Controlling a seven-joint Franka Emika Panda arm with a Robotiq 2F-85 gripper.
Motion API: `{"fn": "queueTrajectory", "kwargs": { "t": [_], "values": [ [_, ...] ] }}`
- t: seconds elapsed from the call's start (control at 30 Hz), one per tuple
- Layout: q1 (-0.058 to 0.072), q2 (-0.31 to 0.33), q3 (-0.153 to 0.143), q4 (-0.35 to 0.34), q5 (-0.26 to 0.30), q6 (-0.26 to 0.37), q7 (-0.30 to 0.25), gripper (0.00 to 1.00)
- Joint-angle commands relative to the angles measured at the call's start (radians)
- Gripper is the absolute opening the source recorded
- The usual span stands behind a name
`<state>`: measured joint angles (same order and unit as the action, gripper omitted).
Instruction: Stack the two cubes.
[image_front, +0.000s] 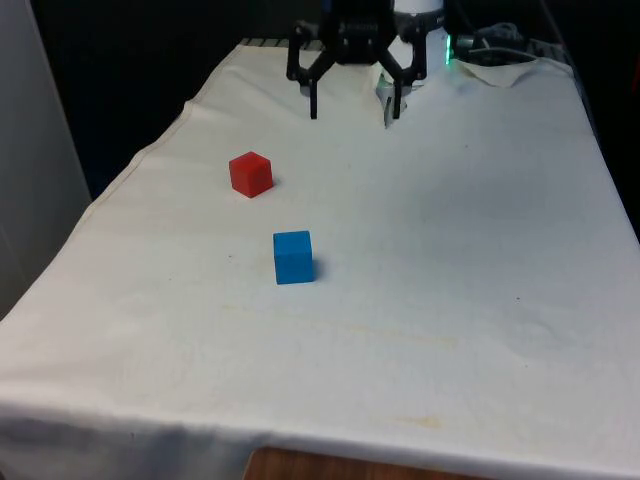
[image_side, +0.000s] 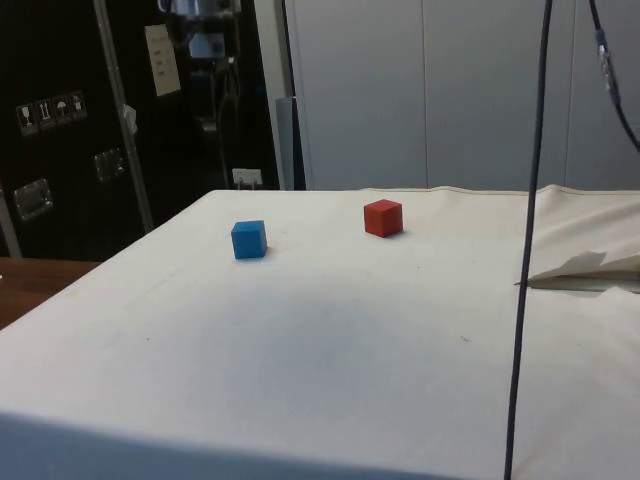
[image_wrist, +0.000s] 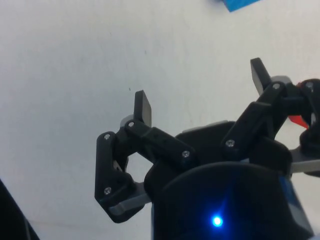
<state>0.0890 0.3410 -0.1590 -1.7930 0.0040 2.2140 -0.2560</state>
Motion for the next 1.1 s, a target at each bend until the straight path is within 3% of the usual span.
{"fn": "queueTrajectory", "kwargs": {
  "t": [0.0,0.1,0.27,0.43,0.6,0.63,0.67,0.73,0.87,0.9,0.93,1.07],
  "values": [
    [0.000,0.014,0.006,0.001,0.005,0.020,-0.004,1.00],
    [0.001,0.022,0.005,0.000,0.000,0.027,0.000,1.00],
    [-0.008,0.046,0.005,-0.004,0.010,0.062,-0.021,1.00],
    [-0.006,0.065,0.003,-0.006,0.012,0.072,-0.022,1.00],
    [-0.016,0.093,-0.002,-0.001,0.019,0.089,-0.037,1.00],
    [-0.007,0.089,-0.007,-0.004,0.009,0.084,-0.024,1.00],
    [-0.017,0.098,-0.004,0.000,0.021,0.092,-0.041,1.00],
    [-0.021,0.106,-0.009,0.006,0.029,0.094,-0.053,1.00],
    [-0.026,0.130,-0.027,0.025,0.057,0.096,-0.089,1.00],
    [-0.016,0.123,-0.036,0.018,0.049,0.095,-0.081,1.00],
    [-0.027,0.135,-0.030,0.029,0.064,0.096,-0.096,1.00],
    [-0.030,0.168,-0.046,0.051,0.096,0.101,-0.129,1.00]
  ]
}}
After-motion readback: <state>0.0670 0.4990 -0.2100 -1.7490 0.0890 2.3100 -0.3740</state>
